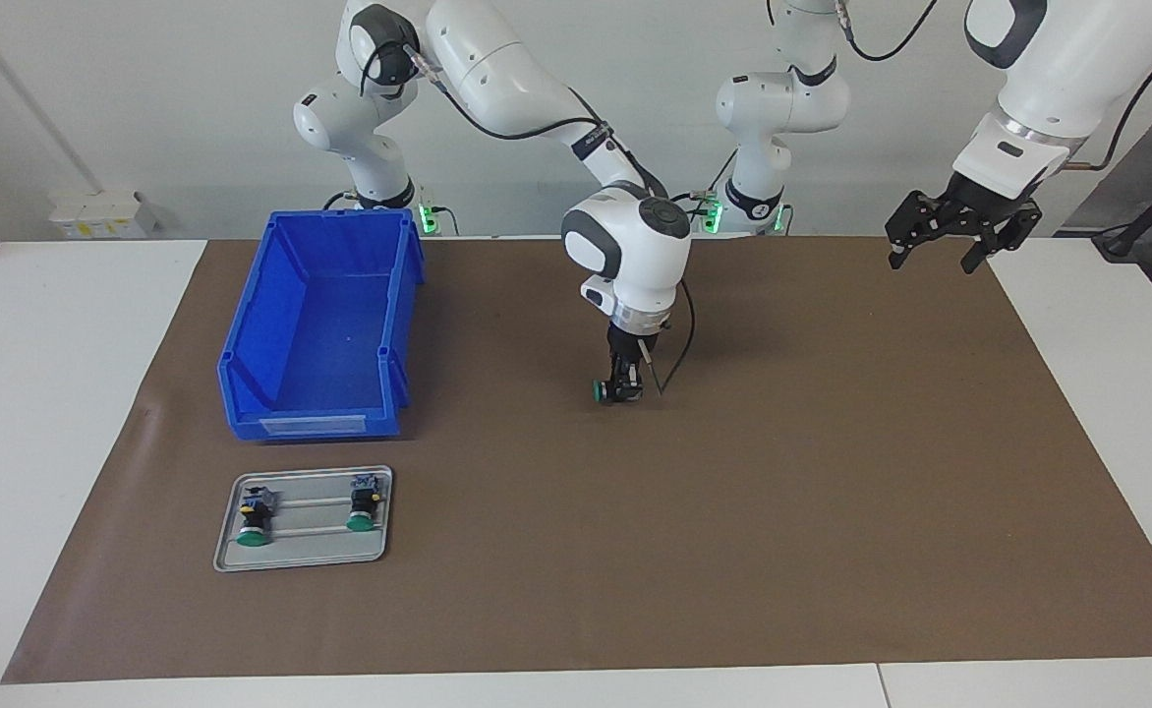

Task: Place and press button with both arms
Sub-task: 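Carry the button with the right gripper to mid-table and release it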

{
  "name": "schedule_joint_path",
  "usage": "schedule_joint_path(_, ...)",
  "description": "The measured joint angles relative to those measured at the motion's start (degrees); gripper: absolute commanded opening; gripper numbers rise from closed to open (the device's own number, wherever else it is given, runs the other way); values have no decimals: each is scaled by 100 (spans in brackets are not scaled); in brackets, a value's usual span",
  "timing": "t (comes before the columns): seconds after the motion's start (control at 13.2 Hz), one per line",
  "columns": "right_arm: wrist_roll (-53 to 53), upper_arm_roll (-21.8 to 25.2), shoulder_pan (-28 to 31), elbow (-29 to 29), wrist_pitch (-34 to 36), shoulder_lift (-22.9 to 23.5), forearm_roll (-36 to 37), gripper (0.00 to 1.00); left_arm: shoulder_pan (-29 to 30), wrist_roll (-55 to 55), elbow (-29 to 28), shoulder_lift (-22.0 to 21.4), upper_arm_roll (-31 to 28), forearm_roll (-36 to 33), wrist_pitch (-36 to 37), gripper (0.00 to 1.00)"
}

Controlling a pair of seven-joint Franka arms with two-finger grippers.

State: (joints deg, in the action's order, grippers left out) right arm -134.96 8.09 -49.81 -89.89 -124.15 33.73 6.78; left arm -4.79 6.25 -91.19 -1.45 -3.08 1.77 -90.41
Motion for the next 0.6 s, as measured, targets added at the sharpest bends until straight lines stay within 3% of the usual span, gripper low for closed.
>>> schedule_joint_path(0.08,-6,0,0,-26,-7,0,0,100,0,0,0,0,0,0,0,100)
schedule_joint_path(0.38,188,9,18,10,-77,-56,187,100,0,0,0,0,0,0,0,100)
schedule_joint_path(0.6,1158,62,334,103,-99,-462,192,100,0,0,0,0,0,0,0,100)
